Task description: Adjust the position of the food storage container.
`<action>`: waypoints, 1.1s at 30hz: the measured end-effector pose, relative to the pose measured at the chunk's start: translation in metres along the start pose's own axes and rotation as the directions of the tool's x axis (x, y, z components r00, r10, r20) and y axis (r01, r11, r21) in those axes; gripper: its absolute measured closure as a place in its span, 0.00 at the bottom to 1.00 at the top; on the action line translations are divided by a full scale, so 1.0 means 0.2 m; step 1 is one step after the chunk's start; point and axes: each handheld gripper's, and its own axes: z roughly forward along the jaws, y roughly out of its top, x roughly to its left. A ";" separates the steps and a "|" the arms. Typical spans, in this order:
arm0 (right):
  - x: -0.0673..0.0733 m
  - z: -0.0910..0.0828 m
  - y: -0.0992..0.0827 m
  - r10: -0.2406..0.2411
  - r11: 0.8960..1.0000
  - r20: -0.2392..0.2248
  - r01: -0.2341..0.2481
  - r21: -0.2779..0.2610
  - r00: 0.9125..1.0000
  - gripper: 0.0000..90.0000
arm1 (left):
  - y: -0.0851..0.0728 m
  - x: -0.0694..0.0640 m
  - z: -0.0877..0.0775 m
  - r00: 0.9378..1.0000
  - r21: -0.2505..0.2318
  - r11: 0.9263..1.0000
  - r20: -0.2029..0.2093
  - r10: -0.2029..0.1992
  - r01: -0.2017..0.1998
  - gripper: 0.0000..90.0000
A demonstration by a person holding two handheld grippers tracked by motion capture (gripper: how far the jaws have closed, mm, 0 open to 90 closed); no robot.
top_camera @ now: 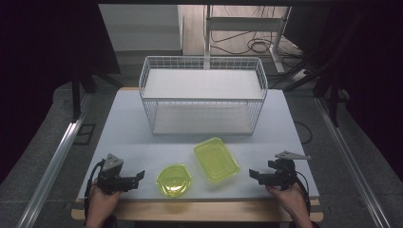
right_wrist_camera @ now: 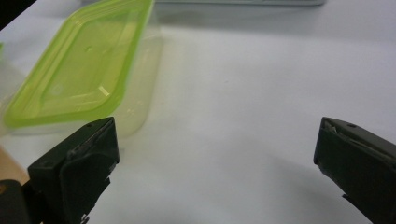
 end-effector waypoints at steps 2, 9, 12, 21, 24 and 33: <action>0.02 0.00 0.01 -0.008 1.000 0.012 0.008 -0.003 1.000 0.04 | 0.00 -0.01 0.00 1.000 0.013 1.000 0.000 0.011 -0.011 0.06; 0.02 0.01 0.00 -0.006 1.000 0.026 0.006 0.021 1.000 0.10 | 0.00 -0.03 0.02 0.999 0.034 0.999 0.000 0.042 -0.042 0.06; 0.01 0.01 0.00 -0.004 1.000 0.023 0.003 0.020 1.000 0.11 | 0.00 -0.03 0.02 0.999 0.042 0.998 -0.002 0.037 -0.037 0.06; 0.02 0.02 -0.01 -0.019 0.999 0.022 0.018 0.030 1.000 0.11 | 0.02 -0.04 -0.01 1.000 0.050 0.999 0.021 0.001 -0.002 0.08; 0.02 0.03 -0.01 -0.014 0.999 0.020 0.014 0.038 1.000 0.11 | 0.04 -0.06 -0.04 0.999 0.034 0.999 0.048 0.007 -0.008 0.16; 0.02 0.03 -0.01 -0.032 0.998 0.027 0.030 0.052 0.999 0.12 | 0.10 -0.14 -0.14 0.990 -0.048 0.998 0.128 0.053 -0.047 0.57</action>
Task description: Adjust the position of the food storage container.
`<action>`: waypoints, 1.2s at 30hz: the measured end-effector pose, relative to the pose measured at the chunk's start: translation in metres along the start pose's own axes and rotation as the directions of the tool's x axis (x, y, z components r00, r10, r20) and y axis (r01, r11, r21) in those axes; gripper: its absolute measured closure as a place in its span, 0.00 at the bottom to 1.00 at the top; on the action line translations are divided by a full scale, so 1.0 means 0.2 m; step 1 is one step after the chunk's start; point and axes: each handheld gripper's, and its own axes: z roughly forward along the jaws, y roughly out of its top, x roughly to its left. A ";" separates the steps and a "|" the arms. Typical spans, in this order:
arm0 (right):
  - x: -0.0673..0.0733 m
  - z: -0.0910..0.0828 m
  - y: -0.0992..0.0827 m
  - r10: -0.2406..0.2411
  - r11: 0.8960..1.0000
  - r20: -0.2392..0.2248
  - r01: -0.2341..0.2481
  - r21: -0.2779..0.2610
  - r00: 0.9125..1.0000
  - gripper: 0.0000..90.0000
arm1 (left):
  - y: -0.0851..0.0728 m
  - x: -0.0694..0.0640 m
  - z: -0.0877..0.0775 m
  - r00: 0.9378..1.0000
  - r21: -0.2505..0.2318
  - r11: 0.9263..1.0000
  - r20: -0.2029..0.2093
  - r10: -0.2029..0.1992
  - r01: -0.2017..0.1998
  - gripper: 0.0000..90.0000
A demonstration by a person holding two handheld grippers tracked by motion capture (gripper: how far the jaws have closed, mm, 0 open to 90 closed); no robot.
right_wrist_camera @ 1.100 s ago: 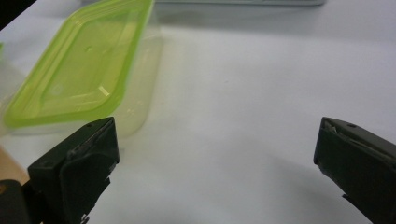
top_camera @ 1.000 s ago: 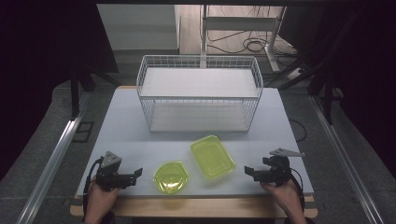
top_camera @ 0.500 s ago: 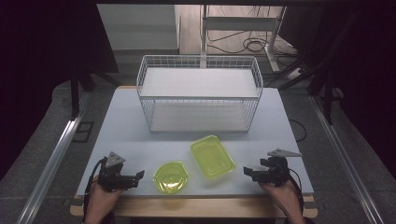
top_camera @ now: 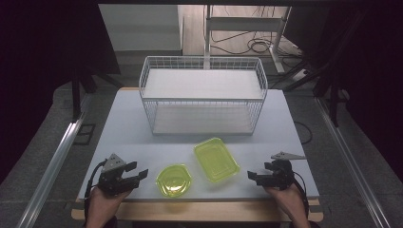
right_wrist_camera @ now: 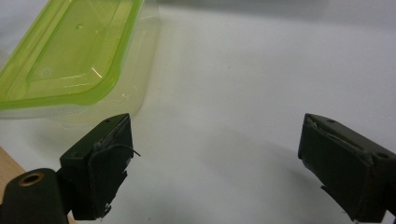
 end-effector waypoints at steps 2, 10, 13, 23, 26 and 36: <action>0.00 -0.01 0.00 -0.005 1.000 0.005 0.005 -0.011 1.000 0.12 | 0.02 -0.04 -0.01 1.000 -0.012 1.000 0.022 0.005 -0.004 0.66; 0.00 -0.01 0.00 -0.027 1.000 0.013 0.028 -0.012 1.000 0.12 | 0.09 -0.22 0.01 0.985 -0.006 0.997 0.153 0.074 -0.074 0.93; 0.00 -0.01 0.00 -0.041 0.999 0.019 0.041 -0.008 0.999 0.12 | 0.10 -0.28 0.03 0.976 0.000 0.995 0.194 0.097 -0.099 0.97; 0.01 -0.01 0.00 -0.065 0.998 0.025 0.065 -0.004 0.998 0.13 | 0.13 -0.48 0.14 0.945 0.036 0.981 0.276 0.175 -0.192 1.00; 0.01 -0.01 0.00 -0.068 0.998 0.028 0.068 -0.001 0.997 0.13 | 0.12 -0.51 0.16 0.942 0.043 0.977 0.279 0.187 -0.207 1.00; 0.01 -0.01 0.00 -0.076 0.997 0.033 0.076 0.011 0.997 0.13 | 0.12 -0.63 0.30 0.945 0.105 0.967 0.256 0.201 -0.234 1.00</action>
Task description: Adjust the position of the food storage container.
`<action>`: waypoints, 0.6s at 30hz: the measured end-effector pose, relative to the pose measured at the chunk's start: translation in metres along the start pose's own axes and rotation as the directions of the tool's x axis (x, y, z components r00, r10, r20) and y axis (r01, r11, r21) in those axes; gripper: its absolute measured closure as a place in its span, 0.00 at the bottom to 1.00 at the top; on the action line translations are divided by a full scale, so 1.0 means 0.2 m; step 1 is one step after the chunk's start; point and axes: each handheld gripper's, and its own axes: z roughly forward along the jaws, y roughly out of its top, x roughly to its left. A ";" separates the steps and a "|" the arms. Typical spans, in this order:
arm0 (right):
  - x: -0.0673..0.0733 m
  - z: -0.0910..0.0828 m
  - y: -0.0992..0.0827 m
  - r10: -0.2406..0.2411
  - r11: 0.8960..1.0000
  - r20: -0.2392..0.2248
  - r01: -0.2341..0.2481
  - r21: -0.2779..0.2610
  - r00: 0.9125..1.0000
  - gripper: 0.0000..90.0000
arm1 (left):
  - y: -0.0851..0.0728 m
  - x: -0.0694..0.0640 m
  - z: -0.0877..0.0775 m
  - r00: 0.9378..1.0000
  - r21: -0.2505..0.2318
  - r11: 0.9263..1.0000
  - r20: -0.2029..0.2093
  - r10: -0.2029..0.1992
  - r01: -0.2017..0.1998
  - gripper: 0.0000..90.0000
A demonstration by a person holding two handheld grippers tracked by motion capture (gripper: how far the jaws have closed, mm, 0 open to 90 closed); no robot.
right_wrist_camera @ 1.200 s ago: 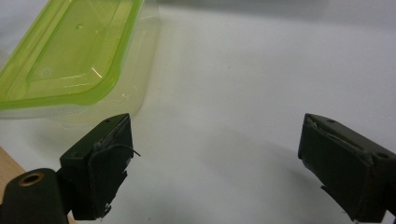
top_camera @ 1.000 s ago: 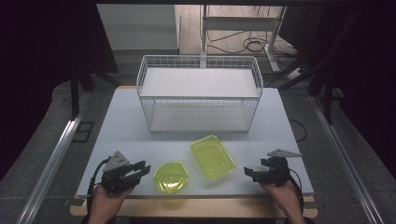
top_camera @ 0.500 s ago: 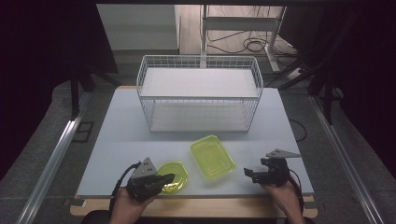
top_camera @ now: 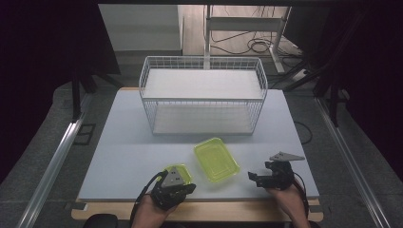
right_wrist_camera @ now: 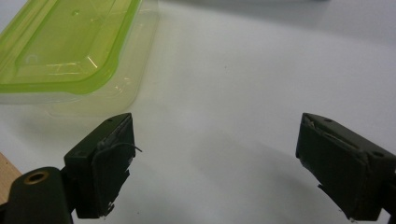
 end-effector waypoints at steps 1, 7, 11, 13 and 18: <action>0.00 0.00 0.00 0.002 1.000 0.001 -0.002 0.000 1.000 0.13 | 0.00 0.00 0.01 1.000 0.005 1.000 -0.005 -0.001 0.001 1.00; -0.01 0.00 0.00 0.010 1.000 0.004 -0.010 0.001 1.000 0.14 | -0.01 0.03 0.02 0.999 0.023 1.000 -0.043 -0.016 0.017 1.00; -0.01 0.00 0.00 0.008 1.000 0.002 -0.008 0.007 1.000 0.14 | -0.03 0.07 0.00 0.997 0.023 0.999 -0.059 -0.043 0.044 1.00; -0.01 0.00 0.00 0.007 1.000 0.002 -0.007 0.008 1.000 0.14 | -0.03 0.10 -0.01 0.996 0.022 0.998 -0.073 -0.054 0.056 1.00; -0.01 0.00 0.00 0.009 1.000 0.001 -0.009 0.010 1.000 0.14 | -0.06 0.16 -0.04 0.990 0.013 0.996 -0.110 -0.085 0.087 1.00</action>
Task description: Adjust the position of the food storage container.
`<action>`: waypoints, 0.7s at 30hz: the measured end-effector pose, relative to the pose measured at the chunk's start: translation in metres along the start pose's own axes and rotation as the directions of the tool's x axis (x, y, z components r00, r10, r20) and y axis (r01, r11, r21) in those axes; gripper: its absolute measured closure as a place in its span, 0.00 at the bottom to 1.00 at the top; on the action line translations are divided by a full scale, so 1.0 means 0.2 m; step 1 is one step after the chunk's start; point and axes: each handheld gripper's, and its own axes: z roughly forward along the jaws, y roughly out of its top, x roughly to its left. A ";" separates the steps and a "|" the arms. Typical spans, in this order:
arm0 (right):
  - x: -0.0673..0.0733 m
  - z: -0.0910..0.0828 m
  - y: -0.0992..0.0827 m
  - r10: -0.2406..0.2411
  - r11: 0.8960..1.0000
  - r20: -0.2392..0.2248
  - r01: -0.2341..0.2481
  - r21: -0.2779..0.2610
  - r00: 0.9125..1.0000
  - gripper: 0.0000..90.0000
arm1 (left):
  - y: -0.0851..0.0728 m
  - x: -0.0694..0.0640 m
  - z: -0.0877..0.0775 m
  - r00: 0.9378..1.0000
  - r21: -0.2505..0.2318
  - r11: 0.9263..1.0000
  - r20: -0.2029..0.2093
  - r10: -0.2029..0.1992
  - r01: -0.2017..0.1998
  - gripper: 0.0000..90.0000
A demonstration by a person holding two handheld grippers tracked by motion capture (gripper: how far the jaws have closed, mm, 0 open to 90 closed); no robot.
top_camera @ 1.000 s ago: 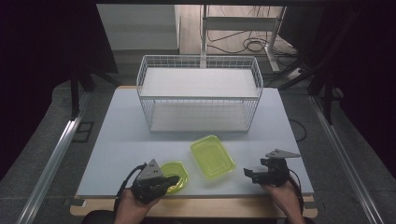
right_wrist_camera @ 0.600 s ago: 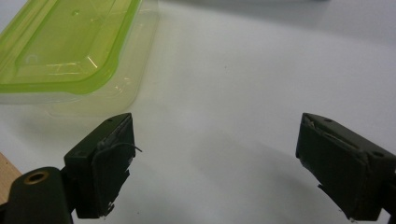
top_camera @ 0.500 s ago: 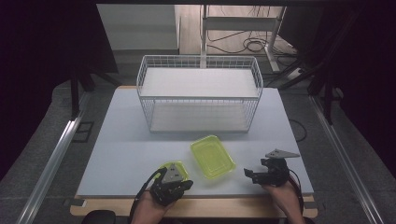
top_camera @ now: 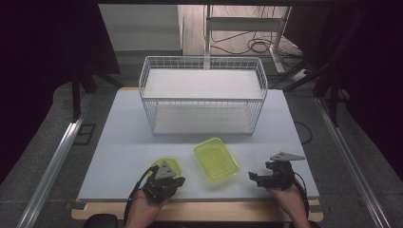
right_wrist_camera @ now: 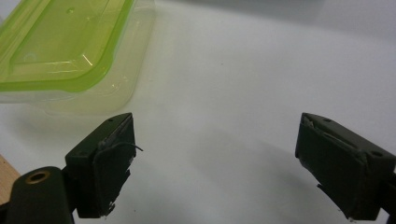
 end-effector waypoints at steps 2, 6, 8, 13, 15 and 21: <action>0.00 0.00 0.00 -0.002 1.000 -0.001 0.002 -0.001 1.000 0.14 | -0.01 0.03 -0.01 1.000 -0.001 1.000 -0.014 -0.011 0.011 1.00; 0.00 0.00 0.00 -0.005 1.000 -0.001 0.005 0.001 1.000 0.14 | -0.02 0.10 -0.03 0.999 -0.009 0.999 -0.043 -0.033 0.033 1.00; 0.00 0.00 0.00 -0.004 1.000 -0.003 0.004 0.002 1.000 0.14 | -0.03 0.13 -0.04 0.997 -0.015 0.999 -0.056 -0.053 0.052 1.00; 0.00 0.01 0.00 -0.006 1.000 -0.001 0.006 0.007 1.000 0.14 | -0.04 0.21 -0.06 0.993 -0.023 0.997 -0.081 -0.080 0.079 1.00; 0.01 0.01 0.00 -0.006 1.000 -0.001 0.006 0.007 1.000 0.14 | -0.04 0.23 -0.06 0.992 -0.028 0.996 -0.090 -0.088 0.086 1.00; 0.01 0.01 0.00 -0.004 1.000 -0.002 0.004 0.007 1.000 0.15 | -0.05 0.31 -0.09 0.986 -0.026 0.995 -0.129 -0.103 0.101 1.00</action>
